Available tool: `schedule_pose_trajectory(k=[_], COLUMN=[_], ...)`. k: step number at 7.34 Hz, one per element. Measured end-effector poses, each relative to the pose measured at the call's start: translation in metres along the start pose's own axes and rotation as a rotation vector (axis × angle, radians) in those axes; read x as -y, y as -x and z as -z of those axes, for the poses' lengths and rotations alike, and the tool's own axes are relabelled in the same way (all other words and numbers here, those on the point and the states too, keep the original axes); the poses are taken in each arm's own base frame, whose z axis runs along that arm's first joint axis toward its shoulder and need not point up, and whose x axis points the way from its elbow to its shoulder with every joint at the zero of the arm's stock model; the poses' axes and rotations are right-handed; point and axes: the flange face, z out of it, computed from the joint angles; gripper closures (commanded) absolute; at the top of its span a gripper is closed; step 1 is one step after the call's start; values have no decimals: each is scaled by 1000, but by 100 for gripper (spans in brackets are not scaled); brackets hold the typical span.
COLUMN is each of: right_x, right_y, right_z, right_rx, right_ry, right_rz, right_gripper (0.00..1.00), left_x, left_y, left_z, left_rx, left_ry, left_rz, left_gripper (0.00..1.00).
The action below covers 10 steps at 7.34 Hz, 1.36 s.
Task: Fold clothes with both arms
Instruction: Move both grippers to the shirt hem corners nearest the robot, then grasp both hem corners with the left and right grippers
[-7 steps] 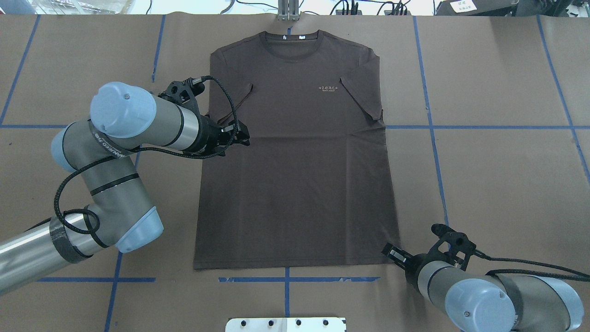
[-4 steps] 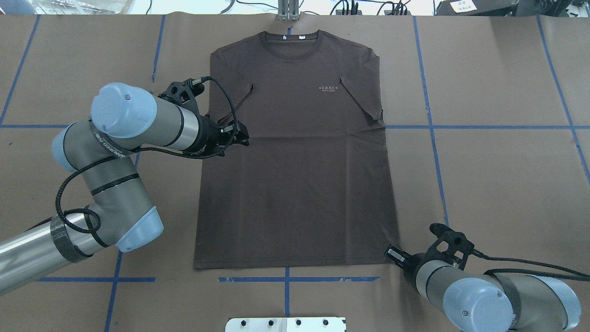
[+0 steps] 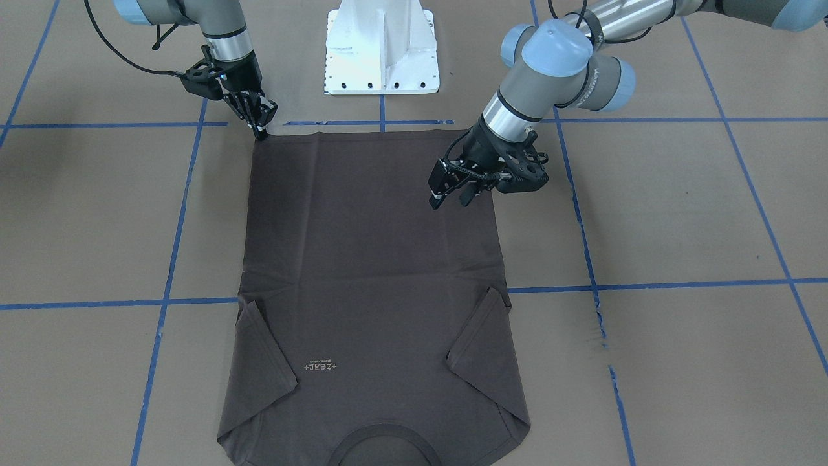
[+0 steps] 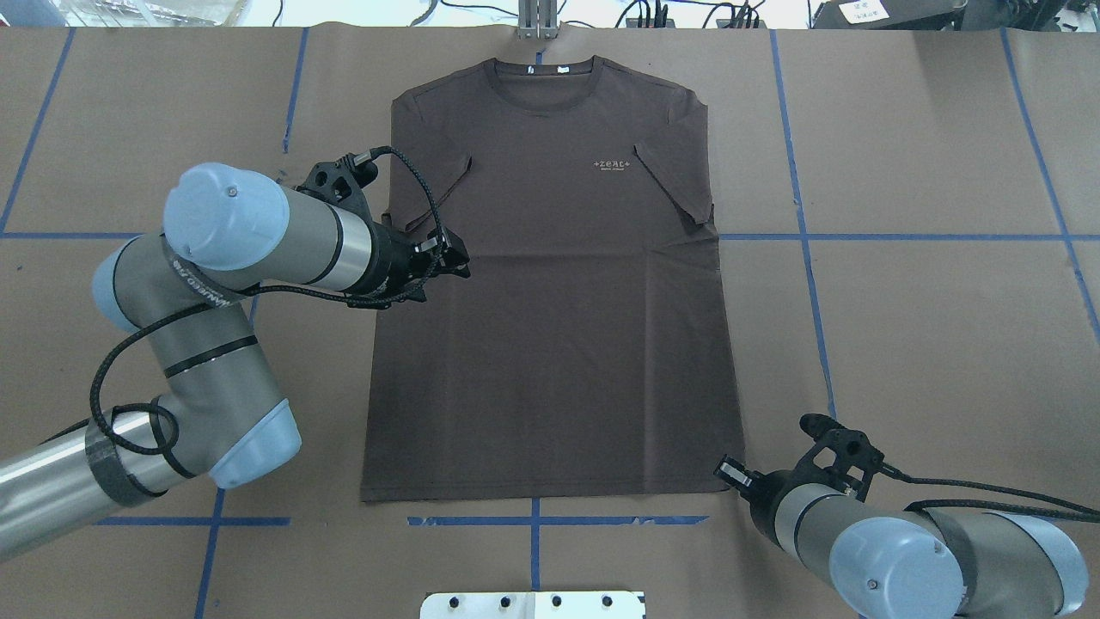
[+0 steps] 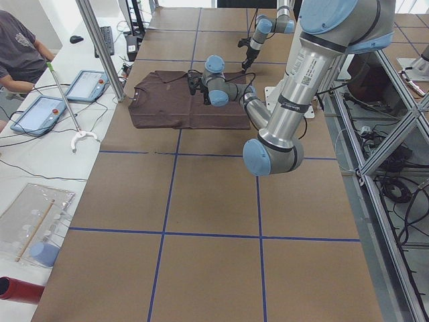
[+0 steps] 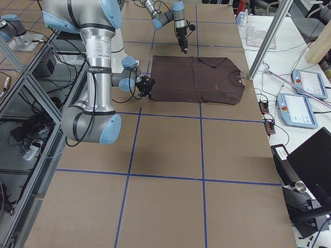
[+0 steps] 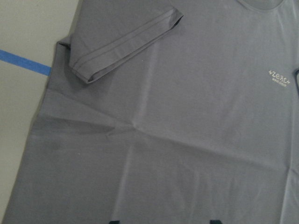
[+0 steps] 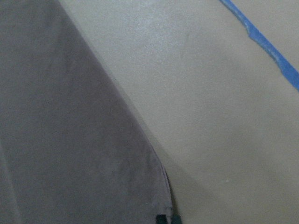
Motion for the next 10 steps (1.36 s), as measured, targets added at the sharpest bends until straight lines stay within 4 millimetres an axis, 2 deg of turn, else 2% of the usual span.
schedule_pose_trajectory(k=[2,3,5,7,10], right_x=[1,1,2,2,2], right_y=[6,7,8,7,8], right_z=[12,14,15,15,15], right_rx=[19,22,25,25,25], right_ry=[12,15,15,14,15], right_rz=[-5,-6,-7,-8,-9], right_gripper=[100,100,100,100,100], left_x=[-68,-99,-147,-171,-185], left_y=[46,66,100,126,147], left_z=[17,19,6,-7,-15], left_rx=[47,85,156,225,281], left_ry=[-32,-53,-92,-116,-116], left_rz=[41,77,158,167,163], left_gripper=[29,29,32,36,43])
